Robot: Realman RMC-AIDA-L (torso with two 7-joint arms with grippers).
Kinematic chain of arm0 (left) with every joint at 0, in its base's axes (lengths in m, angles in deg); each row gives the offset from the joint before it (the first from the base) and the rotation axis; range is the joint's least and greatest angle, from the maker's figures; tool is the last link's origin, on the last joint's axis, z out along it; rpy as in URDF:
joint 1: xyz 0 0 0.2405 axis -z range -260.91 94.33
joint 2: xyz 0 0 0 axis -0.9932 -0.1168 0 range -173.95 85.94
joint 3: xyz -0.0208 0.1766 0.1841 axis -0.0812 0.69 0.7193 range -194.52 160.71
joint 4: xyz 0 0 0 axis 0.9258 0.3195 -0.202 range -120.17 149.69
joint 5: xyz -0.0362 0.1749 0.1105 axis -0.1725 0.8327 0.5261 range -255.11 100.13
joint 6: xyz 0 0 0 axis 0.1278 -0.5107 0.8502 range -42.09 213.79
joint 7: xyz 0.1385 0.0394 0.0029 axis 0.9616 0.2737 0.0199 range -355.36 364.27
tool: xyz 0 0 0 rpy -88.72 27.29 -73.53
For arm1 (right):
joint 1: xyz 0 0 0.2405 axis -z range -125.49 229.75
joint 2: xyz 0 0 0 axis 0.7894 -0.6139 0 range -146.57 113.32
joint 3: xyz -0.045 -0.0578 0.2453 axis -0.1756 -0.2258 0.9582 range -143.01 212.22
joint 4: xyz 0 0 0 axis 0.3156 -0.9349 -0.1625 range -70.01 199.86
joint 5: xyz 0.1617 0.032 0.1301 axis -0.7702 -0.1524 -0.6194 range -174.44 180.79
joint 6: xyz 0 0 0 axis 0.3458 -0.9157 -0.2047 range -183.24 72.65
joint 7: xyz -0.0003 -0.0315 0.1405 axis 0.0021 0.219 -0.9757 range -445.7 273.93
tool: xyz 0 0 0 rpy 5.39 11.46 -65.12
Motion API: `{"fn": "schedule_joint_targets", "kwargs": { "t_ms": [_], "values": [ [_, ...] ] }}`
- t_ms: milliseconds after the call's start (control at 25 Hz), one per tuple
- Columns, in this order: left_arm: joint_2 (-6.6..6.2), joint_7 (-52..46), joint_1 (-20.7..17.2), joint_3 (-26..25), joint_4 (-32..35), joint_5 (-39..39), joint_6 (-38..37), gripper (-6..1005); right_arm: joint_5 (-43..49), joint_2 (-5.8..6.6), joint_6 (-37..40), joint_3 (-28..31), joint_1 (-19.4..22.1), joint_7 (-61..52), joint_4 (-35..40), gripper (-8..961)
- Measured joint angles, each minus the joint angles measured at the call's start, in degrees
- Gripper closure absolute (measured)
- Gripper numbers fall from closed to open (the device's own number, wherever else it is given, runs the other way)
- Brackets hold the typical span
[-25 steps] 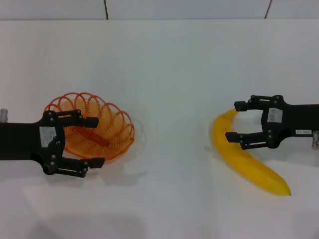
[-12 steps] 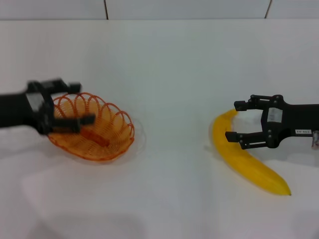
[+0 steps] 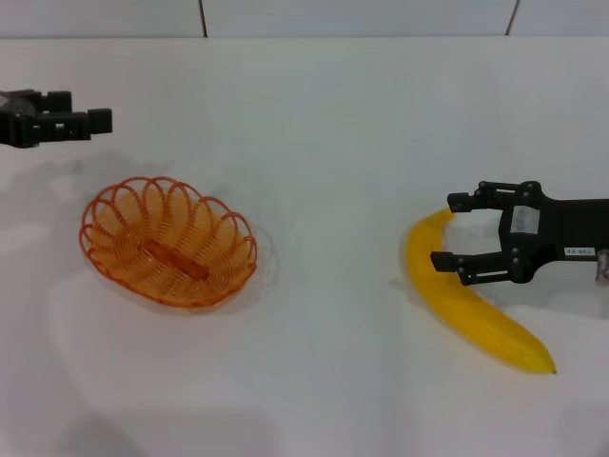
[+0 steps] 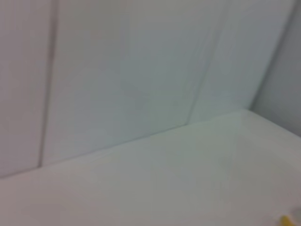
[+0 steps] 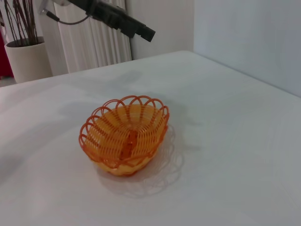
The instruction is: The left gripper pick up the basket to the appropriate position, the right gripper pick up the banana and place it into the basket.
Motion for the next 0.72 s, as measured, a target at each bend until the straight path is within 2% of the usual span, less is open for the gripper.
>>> {"fn": "schedule_joint_targets", "kwargs": {
  "t_ms": [160,400,720],
  "values": [
    [-0.37,-4.1,1.5,0.0,-0.1,5.6,0.5,96,0.2,0.02,0.0,0.0,0.0,-0.1,0.0,82],
    [0.77,-6.4,3.8,0.2,-0.1,15.8,1.7,96,0.2,0.02,0.0,0.0,-0.2,-0.3,0.0,84],
    [1.16,-6.6,4.1,0.2,-0.3,18.7,3.2,96,0.3,0.02,0.0,0.0,-0.4,-0.3,0.0,86]
  ]
}}
